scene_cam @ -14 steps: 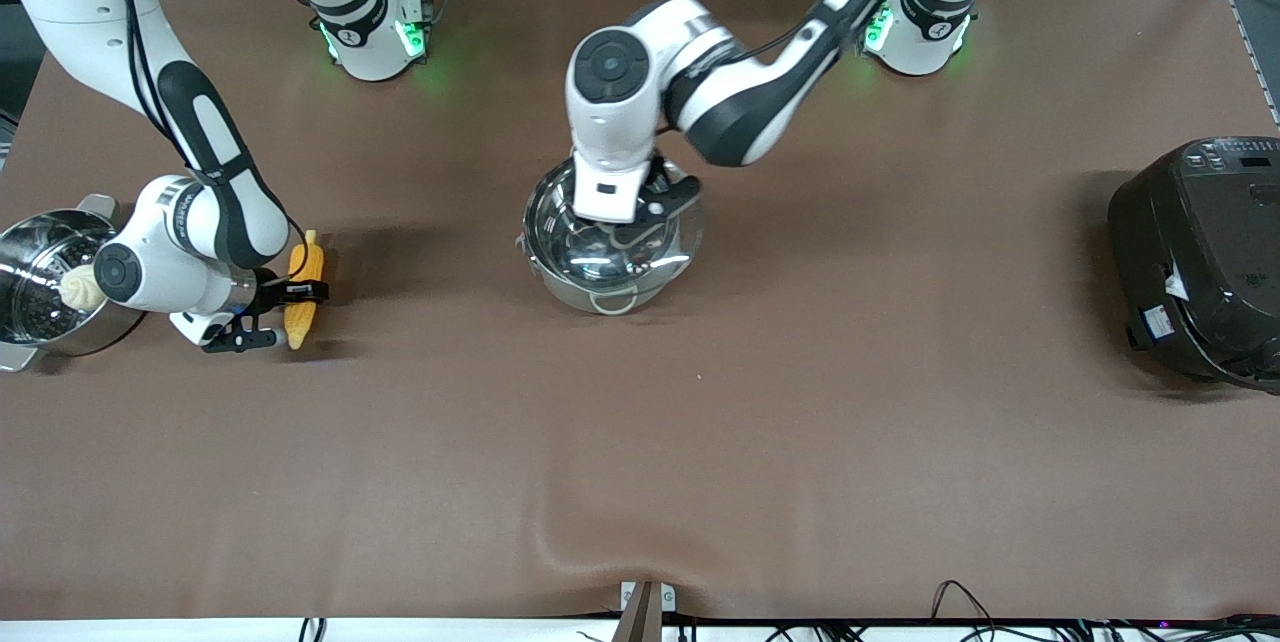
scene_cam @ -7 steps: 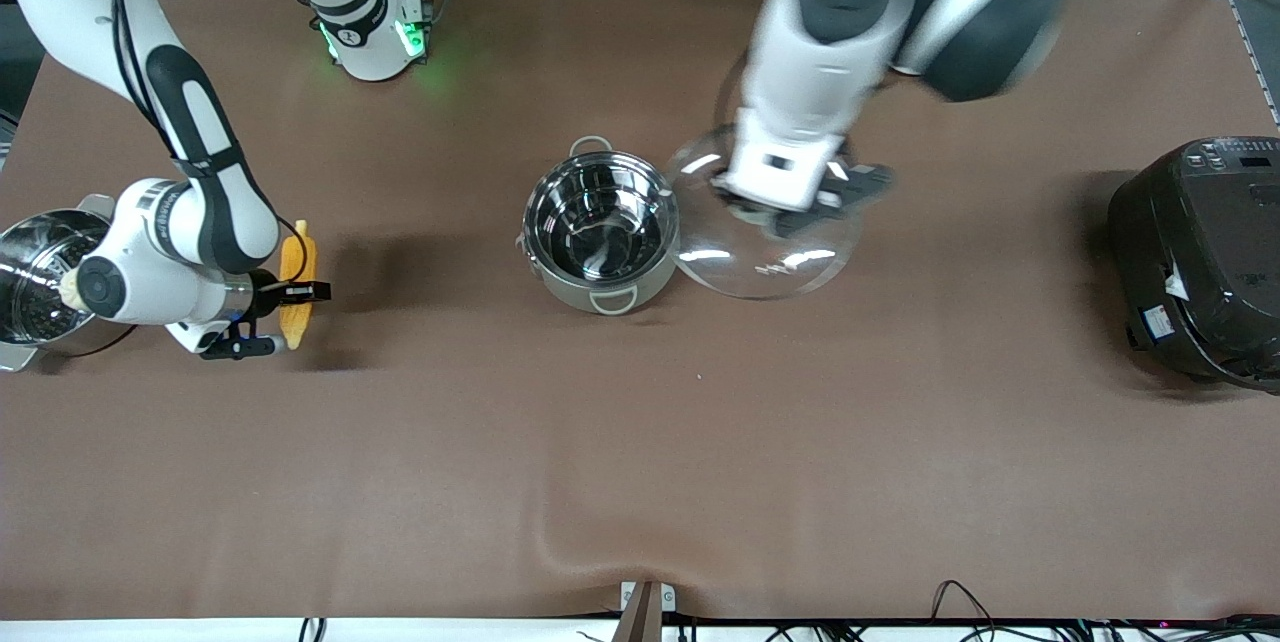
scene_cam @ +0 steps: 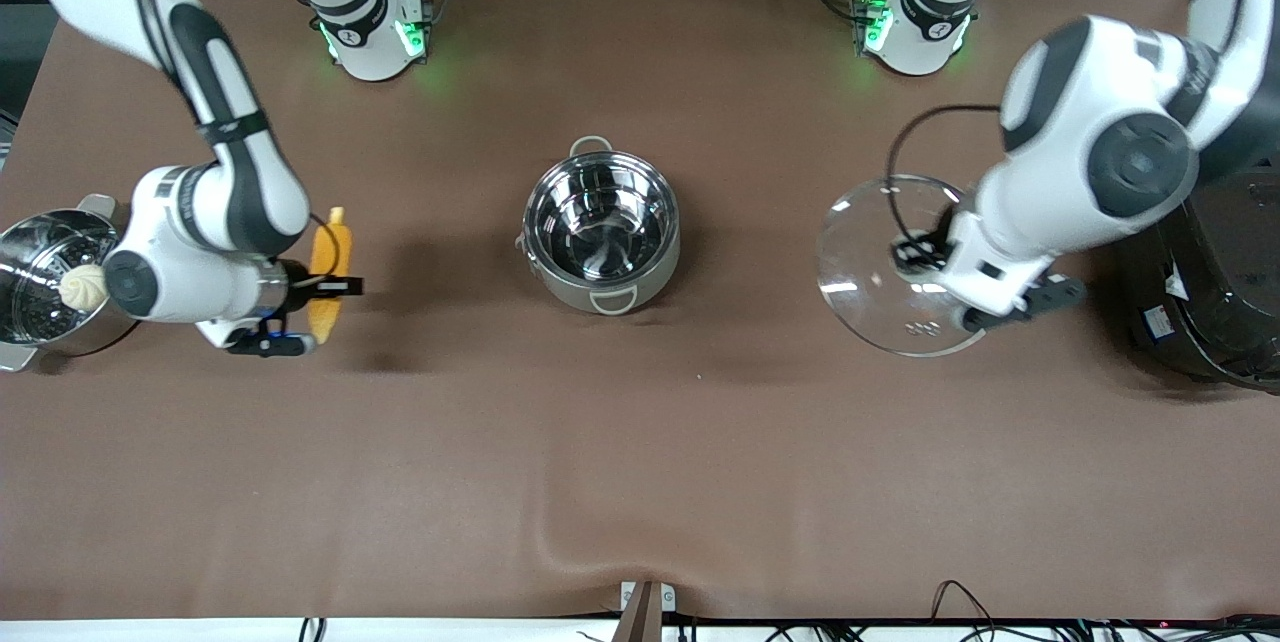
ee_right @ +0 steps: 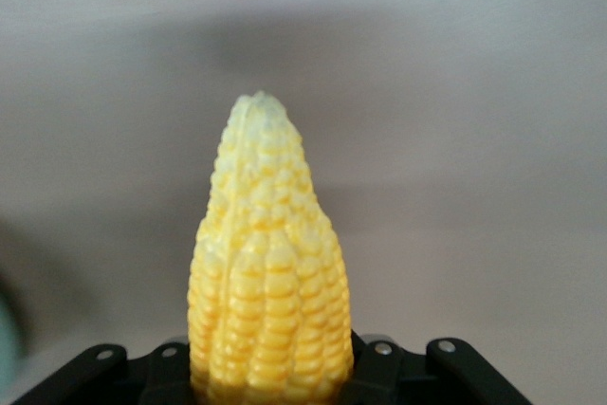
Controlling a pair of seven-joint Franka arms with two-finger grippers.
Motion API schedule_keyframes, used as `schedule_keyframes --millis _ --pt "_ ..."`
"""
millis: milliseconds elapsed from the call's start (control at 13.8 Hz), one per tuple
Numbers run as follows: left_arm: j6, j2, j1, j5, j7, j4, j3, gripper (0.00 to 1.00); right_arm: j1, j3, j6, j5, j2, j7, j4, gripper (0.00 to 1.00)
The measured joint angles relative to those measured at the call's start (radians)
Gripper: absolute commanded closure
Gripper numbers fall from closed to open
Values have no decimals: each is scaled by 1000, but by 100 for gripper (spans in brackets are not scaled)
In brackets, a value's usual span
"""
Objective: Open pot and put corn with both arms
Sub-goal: 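Lift the lid off with the left gripper while the right gripper carries corn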
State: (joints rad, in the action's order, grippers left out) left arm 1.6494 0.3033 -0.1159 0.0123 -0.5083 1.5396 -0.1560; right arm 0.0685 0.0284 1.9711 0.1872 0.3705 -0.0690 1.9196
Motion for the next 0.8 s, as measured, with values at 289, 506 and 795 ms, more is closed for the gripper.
schedule_keyframes --millis 289,506,795 --pt "190 -28 123 0 154 212 -3 100 8 164 -122 2 -42 -278 -101 63" --pt "325 -47 159 0 189 362 -4 100 9 280 -143 2 -51 -451 -151 63" --pt "586 -60 189 0 227 579 -6 100 15 404 -110 -2 -51 -636 -168 63"
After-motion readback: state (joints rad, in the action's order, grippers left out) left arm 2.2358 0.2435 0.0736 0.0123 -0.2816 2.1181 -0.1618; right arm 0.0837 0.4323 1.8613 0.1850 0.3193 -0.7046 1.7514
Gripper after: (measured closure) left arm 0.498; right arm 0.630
